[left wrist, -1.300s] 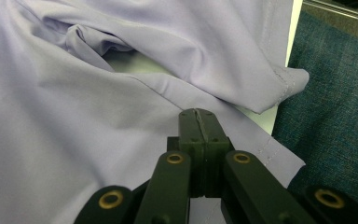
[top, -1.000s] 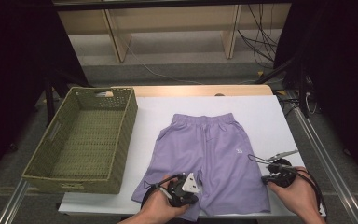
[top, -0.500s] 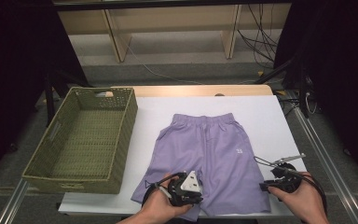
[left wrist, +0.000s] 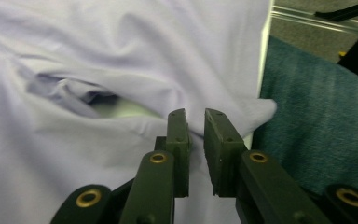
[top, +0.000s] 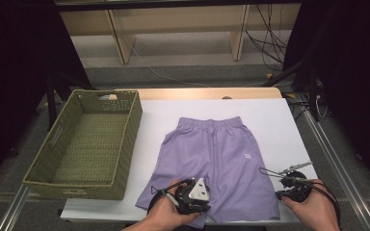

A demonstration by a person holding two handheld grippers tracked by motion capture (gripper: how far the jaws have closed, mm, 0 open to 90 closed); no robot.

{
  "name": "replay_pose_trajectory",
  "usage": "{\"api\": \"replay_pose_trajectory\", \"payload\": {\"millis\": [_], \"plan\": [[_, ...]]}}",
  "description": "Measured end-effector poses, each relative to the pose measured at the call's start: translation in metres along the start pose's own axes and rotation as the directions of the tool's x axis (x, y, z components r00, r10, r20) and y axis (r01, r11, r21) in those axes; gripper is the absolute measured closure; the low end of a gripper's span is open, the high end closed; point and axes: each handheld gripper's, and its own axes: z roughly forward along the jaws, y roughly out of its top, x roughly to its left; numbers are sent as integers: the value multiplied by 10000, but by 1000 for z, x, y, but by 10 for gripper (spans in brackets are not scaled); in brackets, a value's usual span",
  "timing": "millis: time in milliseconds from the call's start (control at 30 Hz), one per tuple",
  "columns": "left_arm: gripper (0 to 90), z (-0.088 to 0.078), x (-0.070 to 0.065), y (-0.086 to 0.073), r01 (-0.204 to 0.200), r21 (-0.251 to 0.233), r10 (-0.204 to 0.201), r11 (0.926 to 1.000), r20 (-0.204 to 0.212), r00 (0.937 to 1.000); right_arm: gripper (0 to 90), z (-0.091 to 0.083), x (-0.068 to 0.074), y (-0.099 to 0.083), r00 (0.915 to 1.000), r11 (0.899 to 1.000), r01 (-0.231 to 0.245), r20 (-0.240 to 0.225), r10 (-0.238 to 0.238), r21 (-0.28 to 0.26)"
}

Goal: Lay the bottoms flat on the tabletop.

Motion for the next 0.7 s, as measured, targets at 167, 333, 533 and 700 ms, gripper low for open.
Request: {"api": "replay_pose_trajectory", "payload": {"millis": [167, 333, 533, 700], "plan": [[763, 0, -1, 1, -2, -33, 2, 10000, 32, 10000, 829, -2, 3, -3, 9978, 9999, -130, -650, 125, -69], [763, -1, -1, 0, -14, -32, 14, 10000, -31, 10000, 696, 3, 12, -4, 9935, 9990, -404, -1076, 384, -165], [746, -3, 1, 0, -17, -74, 16, 10000, -103, 9999, 779, 5, 24, -4, 9995, 9996, 281, -177, -281, -3], [747, -3, 0, -1, -26, -28, 26, 10000, -51, 10000, 900, 6, 24, -4, 9980, 9990, 438, -456, -432, 131]]}}
